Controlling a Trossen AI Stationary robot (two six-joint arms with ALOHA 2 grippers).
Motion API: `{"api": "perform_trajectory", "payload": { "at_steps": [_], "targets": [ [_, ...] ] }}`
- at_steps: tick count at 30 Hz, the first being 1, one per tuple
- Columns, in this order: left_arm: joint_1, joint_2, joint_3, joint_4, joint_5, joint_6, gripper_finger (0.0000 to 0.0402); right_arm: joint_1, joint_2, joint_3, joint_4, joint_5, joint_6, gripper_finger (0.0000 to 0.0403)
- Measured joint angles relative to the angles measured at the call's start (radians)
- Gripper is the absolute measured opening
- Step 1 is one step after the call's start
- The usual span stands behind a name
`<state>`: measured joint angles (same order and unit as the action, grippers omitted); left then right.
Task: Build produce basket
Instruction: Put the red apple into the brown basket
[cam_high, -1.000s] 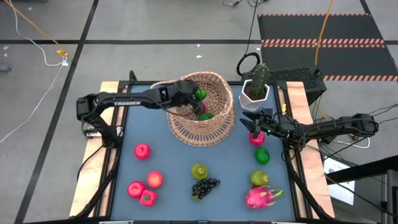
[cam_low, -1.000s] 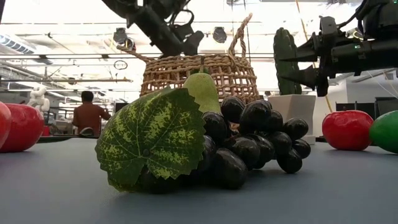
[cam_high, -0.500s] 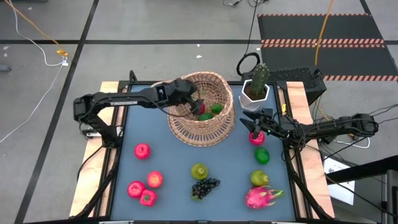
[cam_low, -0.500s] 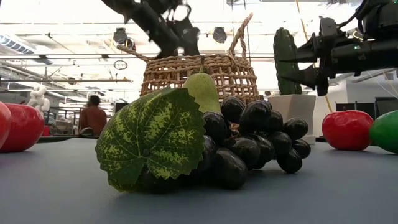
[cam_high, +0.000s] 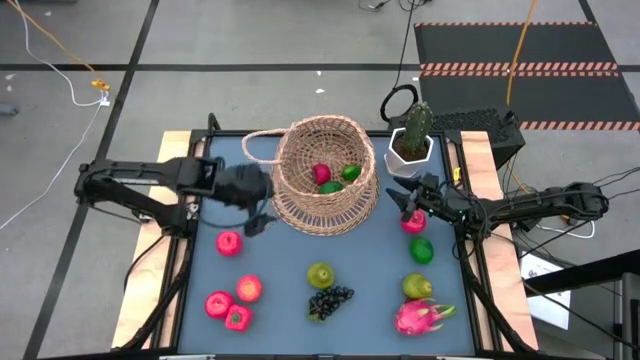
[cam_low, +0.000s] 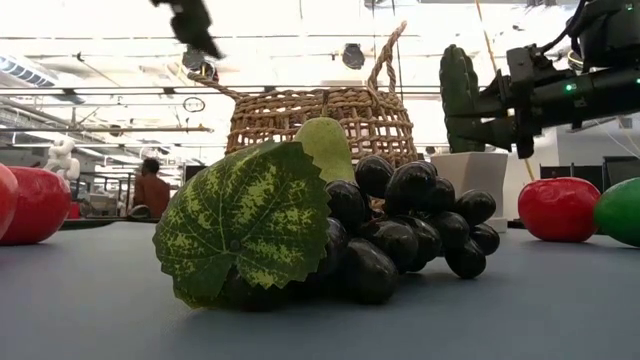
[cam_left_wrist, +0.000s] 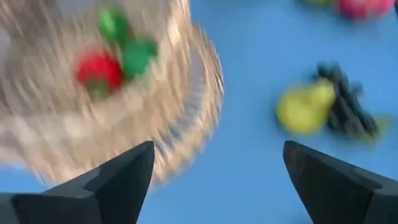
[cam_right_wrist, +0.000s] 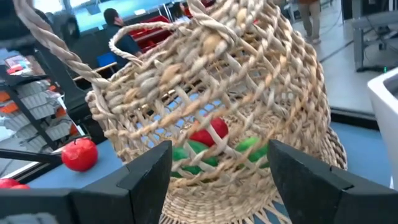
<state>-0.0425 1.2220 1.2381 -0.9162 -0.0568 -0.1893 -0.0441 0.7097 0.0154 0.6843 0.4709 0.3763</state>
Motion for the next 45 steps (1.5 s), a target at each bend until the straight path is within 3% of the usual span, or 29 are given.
{"api": "perform_trajectory", "payload": {
  "at_steps": [8,12,16,28,35,45],
  "targets": [
    [-0.226,0.032,-0.002,-0.237,-0.077,-0.495,0.0356,0.0,0.0,0.0,0.011,0.0,-0.048,0.0256],
    [-0.29,0.053,-0.011,-0.388,-0.17,-0.727,0.0356,0.0,0.0,0.0,0.007,-0.001,-0.049,0.0256],
    [-0.316,0.055,-0.101,-0.412,-0.153,-0.845,0.0357,0.0,0.0,0.0,-0.008,-0.026,-0.049,0.0256],
    [-0.331,0.054,-0.462,-0.277,0.088,-0.843,0.0377,0.0,0.0,0.0,-0.016,-0.037,-0.003,0.0256],
    [-0.299,0.054,-0.603,-0.05,0.088,-0.829,0.037,0.0,0.0,0.0,0.004,-0.057,0.001,0.0256],
    [-0.264,0.053,-0.628,-0.012,0.055,-0.81,0.0353,0.0,0.0,0.017,0.03,-0.094,0.005,0.0256]
  ]
}}
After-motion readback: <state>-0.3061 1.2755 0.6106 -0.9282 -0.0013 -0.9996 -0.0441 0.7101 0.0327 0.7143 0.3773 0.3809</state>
